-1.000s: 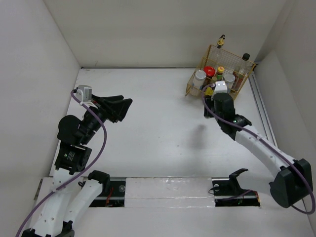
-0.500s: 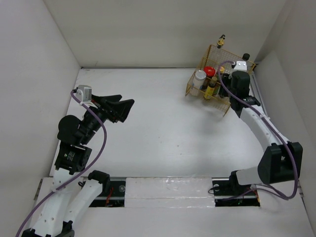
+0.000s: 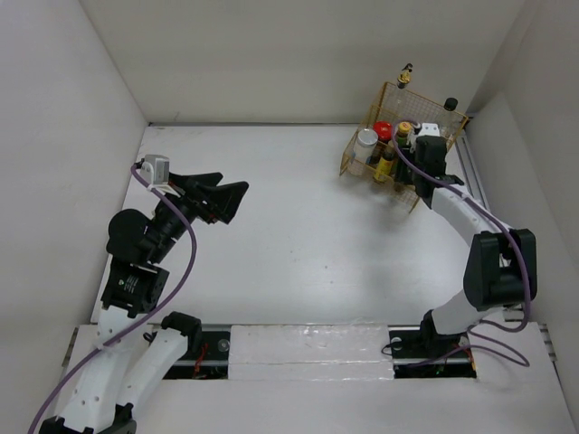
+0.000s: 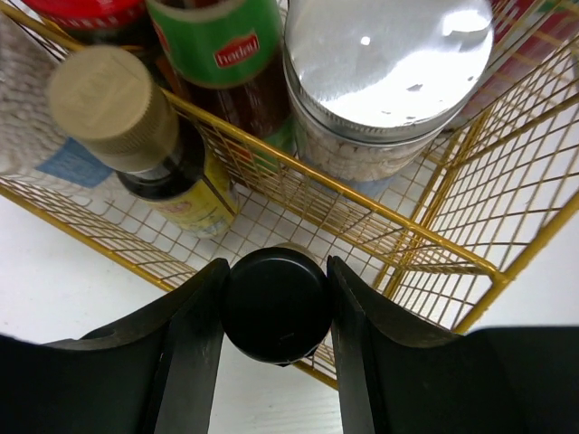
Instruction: Organize the condiment bottles
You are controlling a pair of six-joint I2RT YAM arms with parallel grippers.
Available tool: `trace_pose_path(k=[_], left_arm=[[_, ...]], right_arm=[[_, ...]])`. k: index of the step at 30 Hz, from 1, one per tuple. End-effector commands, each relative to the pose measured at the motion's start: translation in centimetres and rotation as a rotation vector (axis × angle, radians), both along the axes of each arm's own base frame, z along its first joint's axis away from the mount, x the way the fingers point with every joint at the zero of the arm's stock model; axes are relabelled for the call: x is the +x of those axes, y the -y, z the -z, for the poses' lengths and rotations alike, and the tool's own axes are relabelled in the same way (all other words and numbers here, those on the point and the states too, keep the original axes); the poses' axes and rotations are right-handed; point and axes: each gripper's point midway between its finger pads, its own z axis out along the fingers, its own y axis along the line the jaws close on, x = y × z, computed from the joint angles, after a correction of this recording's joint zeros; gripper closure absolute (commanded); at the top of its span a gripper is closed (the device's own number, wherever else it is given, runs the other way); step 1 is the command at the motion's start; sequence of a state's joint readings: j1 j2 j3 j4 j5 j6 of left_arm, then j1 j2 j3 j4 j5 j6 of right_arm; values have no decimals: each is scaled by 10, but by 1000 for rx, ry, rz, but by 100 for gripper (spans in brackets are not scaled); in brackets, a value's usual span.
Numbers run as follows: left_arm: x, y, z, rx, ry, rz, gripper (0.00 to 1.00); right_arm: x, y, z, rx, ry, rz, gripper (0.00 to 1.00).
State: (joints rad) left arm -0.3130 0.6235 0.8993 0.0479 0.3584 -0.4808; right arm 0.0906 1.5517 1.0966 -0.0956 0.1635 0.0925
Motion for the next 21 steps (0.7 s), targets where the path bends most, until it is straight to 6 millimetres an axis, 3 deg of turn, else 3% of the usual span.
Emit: trace_pose_path(k=[1, 5, 10, 12, 17, 21], left_arm=[[-2, 0, -14, -18, 48, 1, 14], [-2, 0, -14, -18, 48, 1, 10], [-3, -1, -16, -18, 48, 1, 8], [-2, -2, -16, -20, 48, -8, 1], [1, -1, -12, -14, 30, -8, 1], [1, -3, -14, -9, 35, -19, 1]], right_arm=[[9, 1, -7, 21, 57, 9, 54], [8, 2, 1, 23, 40, 22, 45], [8, 0, -4, 37, 51, 18, 29], [3, 3, -18, 34, 84, 28, 23], [-10, 0, -74, 47, 209, 18, 15], [-43, -9, -138, 57, 364, -21, 4]])
